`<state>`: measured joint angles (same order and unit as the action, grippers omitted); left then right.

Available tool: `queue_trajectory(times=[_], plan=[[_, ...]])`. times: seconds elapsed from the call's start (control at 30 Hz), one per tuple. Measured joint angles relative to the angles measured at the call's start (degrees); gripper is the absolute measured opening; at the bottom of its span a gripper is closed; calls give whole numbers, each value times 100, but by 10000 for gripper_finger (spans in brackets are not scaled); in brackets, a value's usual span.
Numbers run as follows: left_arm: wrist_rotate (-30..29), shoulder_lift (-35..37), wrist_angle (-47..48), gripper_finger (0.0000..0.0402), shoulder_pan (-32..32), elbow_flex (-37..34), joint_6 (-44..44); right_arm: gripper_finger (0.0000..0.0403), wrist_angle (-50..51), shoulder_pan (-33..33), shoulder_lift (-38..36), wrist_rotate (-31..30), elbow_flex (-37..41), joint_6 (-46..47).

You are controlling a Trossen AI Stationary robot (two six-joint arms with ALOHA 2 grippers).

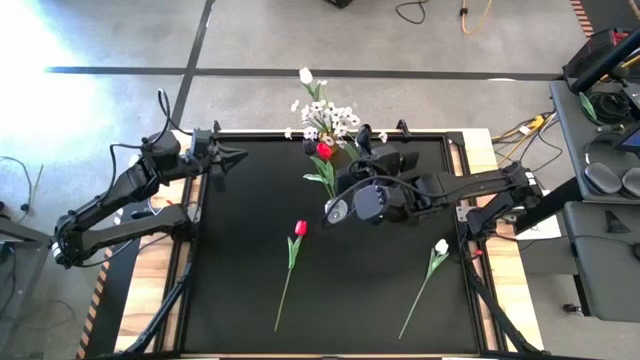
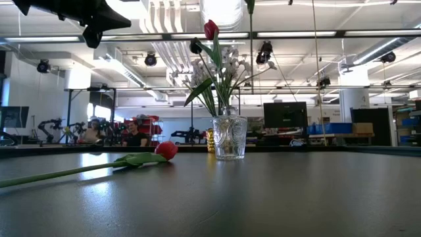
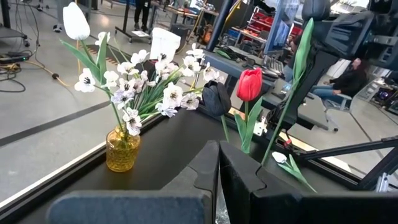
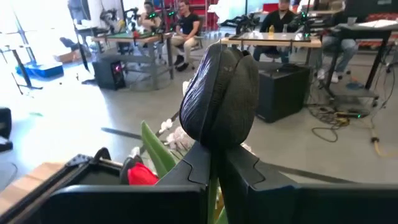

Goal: Sort flowers into vase by color
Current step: Put the black tulip into the transparent vase

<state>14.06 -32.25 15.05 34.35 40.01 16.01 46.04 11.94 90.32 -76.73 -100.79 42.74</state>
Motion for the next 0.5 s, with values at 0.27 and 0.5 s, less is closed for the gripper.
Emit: queue_trajectory(times=[0.27, 0.5], plan=[[-3, -4, 1, 0, 2, 2, -23, 13, -439, -52, 242, -131, 79, 7], [-8, -4, 4, 0, 4, 2, -24, 13, -616, -83, 488, -327, 79, 22]])
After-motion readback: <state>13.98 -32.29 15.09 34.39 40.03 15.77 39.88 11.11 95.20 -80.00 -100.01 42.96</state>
